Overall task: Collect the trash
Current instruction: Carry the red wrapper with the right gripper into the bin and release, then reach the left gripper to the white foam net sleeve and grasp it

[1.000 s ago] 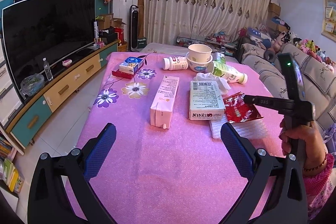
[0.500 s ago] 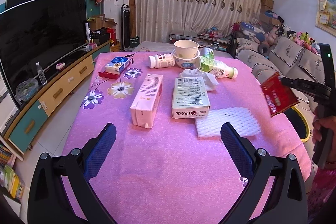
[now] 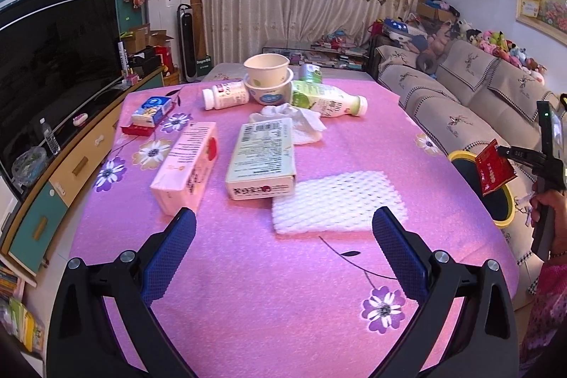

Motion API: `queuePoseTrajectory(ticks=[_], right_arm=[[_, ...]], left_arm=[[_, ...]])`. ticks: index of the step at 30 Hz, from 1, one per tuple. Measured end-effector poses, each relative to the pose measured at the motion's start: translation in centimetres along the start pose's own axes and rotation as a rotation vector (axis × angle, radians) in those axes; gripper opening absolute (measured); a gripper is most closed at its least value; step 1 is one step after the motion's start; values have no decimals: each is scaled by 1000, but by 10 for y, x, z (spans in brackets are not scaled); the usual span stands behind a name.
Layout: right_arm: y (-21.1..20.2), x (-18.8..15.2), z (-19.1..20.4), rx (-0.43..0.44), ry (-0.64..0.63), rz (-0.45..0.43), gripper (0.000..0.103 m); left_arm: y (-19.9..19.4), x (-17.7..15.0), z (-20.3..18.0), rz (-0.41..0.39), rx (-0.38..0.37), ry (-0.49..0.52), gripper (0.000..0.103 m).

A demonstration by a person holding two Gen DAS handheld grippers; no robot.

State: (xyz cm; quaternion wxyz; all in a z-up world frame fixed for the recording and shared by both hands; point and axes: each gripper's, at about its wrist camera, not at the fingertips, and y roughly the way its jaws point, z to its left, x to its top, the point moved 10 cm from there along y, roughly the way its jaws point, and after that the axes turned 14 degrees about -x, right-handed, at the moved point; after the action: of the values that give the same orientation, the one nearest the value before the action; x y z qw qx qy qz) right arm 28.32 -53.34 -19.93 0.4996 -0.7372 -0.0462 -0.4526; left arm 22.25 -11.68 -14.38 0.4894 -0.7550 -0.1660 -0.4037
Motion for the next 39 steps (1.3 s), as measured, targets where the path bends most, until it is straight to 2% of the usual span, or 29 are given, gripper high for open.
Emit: queuePoseTrajectory(ticks=[6, 8, 10, 11, 15, 19, 32, 39], right_arm=[[35, -10, -20, -39, 12, 52, 2], [41, -12, -26, -49, 19, 60, 9], [41, -12, -29, -54, 31, 56, 28], [41, -12, -31, -54, 38, 51, 29], [35, -11, -33, -54, 36, 34, 29], [28, -10, -26, -33, 26, 20, 29], [21, -8, 1, 19, -10, 16, 30], [21, -10, 6, 32, -14, 22, 30]], left_arm=[[19, 1, -16, 28, -14, 16, 98], [24, 0, -18, 38, -19, 17, 98], [30, -1, -21, 48, -22, 19, 98], [33, -1, -22, 53, -23, 21, 98], [45, -3, -25, 73, -38, 27, 98], [62, -9, -24, 103, -86, 7, 98], [110, -25, 7, 213, -93, -44, 98], [125, -29, -3, 249, -168, -64, 98]])
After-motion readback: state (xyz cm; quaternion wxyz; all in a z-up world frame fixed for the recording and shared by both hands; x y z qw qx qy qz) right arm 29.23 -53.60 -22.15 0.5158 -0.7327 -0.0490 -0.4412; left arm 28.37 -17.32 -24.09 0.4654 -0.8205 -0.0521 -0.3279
